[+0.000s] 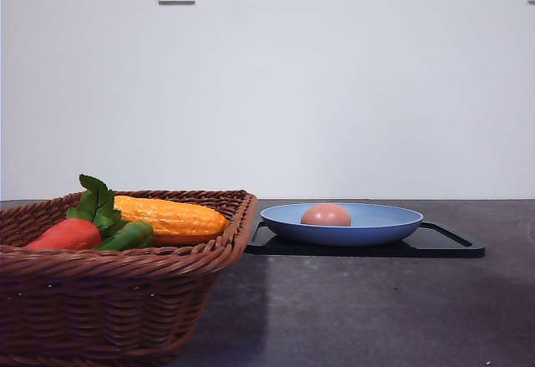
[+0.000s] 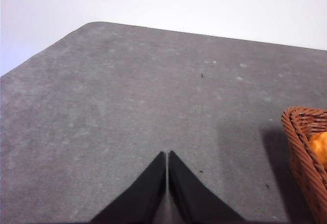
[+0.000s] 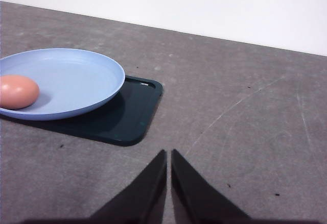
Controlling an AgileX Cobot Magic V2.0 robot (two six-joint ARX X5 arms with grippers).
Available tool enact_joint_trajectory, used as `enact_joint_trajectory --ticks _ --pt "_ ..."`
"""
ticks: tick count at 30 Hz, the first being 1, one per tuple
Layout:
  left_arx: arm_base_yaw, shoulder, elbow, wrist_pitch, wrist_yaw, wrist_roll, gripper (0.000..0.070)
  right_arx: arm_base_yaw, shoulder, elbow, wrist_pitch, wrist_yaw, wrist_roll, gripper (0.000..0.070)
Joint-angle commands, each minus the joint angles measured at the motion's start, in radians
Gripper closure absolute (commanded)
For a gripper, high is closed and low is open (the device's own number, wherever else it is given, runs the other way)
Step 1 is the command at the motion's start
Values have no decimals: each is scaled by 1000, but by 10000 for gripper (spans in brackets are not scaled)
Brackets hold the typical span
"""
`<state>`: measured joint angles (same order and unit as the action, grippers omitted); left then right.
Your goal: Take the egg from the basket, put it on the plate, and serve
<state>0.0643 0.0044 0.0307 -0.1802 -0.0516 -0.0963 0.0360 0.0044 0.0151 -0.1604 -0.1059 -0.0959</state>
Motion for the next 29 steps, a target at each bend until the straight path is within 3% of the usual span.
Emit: enact_joint_trajectory --ticks 1,29 --pt "2 -2 -27 -5 3 -2 700 -1 -1 -6 3 2 17 700" --pt "2 -2 -27 -5 3 -2 700 -1 -1 -6 3 2 17 700"
